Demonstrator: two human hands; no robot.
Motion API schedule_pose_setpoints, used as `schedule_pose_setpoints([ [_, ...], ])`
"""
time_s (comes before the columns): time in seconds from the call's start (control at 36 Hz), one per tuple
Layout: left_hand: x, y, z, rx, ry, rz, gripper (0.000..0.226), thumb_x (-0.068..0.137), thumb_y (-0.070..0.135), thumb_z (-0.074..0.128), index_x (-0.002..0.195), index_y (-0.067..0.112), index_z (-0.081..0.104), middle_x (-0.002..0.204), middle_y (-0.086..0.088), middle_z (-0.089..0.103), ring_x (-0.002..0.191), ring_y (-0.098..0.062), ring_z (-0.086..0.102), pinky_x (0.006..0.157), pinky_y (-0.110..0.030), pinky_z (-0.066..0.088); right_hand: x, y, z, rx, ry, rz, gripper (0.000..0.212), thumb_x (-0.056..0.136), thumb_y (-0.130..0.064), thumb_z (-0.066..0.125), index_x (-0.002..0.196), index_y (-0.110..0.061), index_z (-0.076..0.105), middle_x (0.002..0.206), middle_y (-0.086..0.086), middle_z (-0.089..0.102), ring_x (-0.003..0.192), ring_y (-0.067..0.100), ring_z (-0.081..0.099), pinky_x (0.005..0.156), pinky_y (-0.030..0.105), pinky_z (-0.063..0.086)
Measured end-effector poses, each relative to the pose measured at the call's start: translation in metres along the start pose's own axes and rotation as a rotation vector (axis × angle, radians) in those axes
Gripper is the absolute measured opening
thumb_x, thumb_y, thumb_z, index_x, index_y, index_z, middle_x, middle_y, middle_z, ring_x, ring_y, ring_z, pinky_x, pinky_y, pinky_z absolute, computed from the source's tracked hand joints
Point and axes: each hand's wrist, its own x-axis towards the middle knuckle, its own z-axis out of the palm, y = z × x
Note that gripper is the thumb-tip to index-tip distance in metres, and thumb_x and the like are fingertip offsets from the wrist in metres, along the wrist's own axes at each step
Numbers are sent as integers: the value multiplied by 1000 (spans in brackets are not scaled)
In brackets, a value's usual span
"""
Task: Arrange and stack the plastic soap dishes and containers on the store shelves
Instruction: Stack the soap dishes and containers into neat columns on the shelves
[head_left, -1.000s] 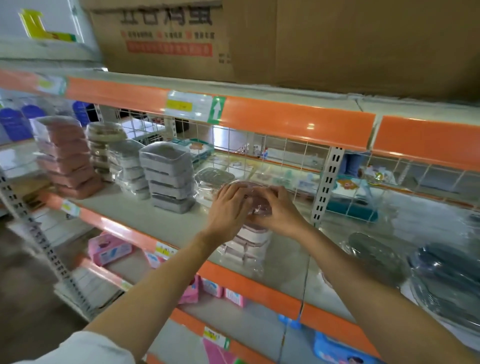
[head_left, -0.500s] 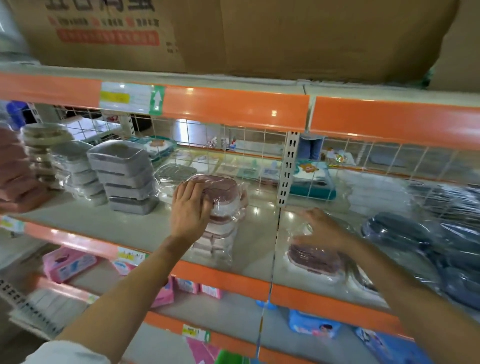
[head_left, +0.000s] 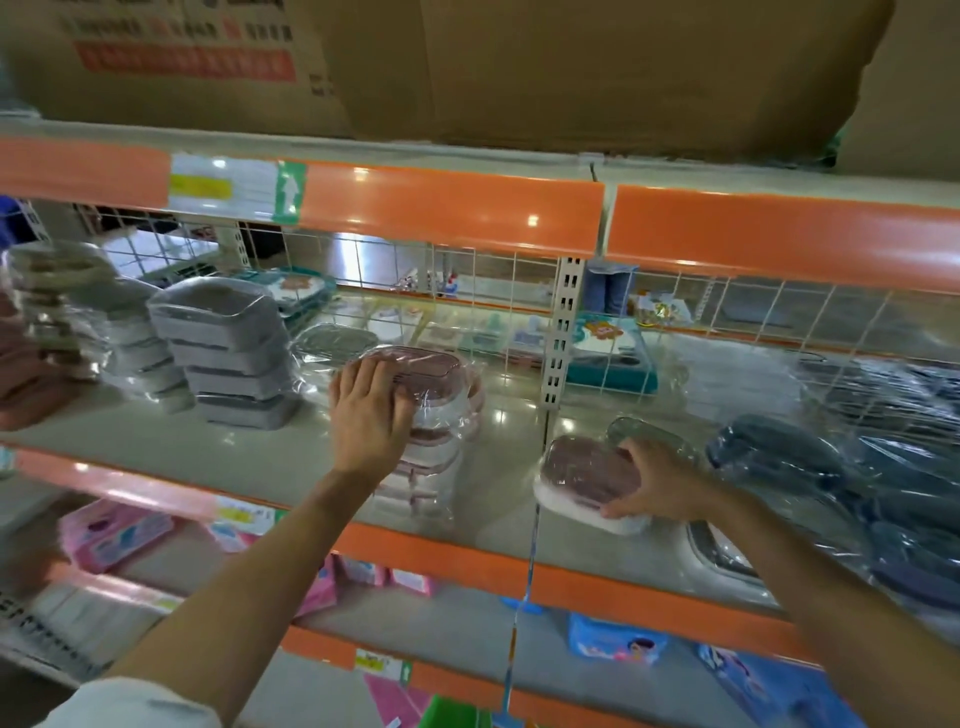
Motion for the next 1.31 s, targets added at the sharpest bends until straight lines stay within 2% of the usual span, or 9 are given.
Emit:
schedule_pose_setpoints([
  [0.17, 4, 2, -6, -61, 28, -1, 36, 89, 25, 32, 94, 6, 62, 94, -9, 62, 91, -20, 40, 82, -35, 28, 0, -46, -26, 592, 229, -67, 41, 80, -22, 75, 108, -19, 45, 96, -9, 54, 82, 1, 52, 67, 13, 44],
  [0.42, 14, 1, -13, -104, -62, -67, 41, 85, 34, 31, 100, 6, 58, 99, -8, 60, 96, -25, 48, 82, -29, 24, 21, -130, -30, 705, 333, -163, 32, 82, -18, 71, 106, -18, 50, 88, -11, 51, 75, 1, 51, 54, 5, 42],
  [0.58, 17, -7, -24, -441, -50, -160, 35, 93, 25, 33, 118, 4, 46, 109, -1, 48, 100, -14, 45, 87, -28, 35, 48, -174, -28, 612, 319, -151, 92, 57, -58, 73, 132, -21, 35, 120, 0, 44, 105, 16, 52, 88, 37, 54],
  [0.67, 18, -11, -31, -484, -6, -185, 44, 90, 23, 29, 124, -2, 43, 116, -5, 45, 106, -13, 41, 89, -17, 29, 56, -191, -30, 602, 354, -182, 94, 59, -56, 74, 134, -19, 32, 116, -1, 43, 104, 13, 49, 84, 29, 52],
  [0.86, 31, -22, -37, -532, 21, -279, 62, 92, 47, 37, 142, 10, 29, 135, -1, 38, 124, -12, 37, 104, -26, 27, 65, -209, -16, 559, 349, -227, 97, 66, -50, 78, 142, -15, 29, 127, 1, 45, 113, 16, 50, 93, 25, 44],
  [1.0, 31, -25, -29, -425, -18, -130, 55, 93, 47, 38, 135, 11, 43, 116, 8, 42, 108, -8, 41, 93, -27, 34, 59, -204, -10, 613, 347, -218, 98, 70, -48, 78, 146, -20, 23, 137, -2, 39, 122, 13, 43, 98, 24, 37],
  [1.11, 25, -29, -25, -434, -25, -111, 65, 91, 55, 32, 138, 10, 41, 115, 9, 39, 105, -8, 43, 92, -25, 35, 53, -203, 2, 741, 381, -198, 81, 79, -30, 76, 141, -17, 27, 109, -23, 40, 93, -15, 41, 67, -9, 31],
  [1.22, 25, -37, -30, -403, -59, -61, 64, 92, 52, 32, 137, 8, 41, 115, 3, 46, 108, -18, 48, 96, -36, 40, 55, -207, 12, 780, 452, -166, 76, 78, -30, 77, 137, -18, 31, 114, -12, 45, 108, 4, 48, 71, -2, 33],
  [1.31, 27, -40, -37, -199, -104, -25, 67, 91, 54, 23, 137, 9, 42, 121, -8, 53, 119, -27, 41, 104, -43, 31, 54, -207, 13, 794, 445, -157, 69, 80, -29, 75, 134, -16, 33, 98, -14, 42, 90, -1, 47, 67, 1, 36],
])
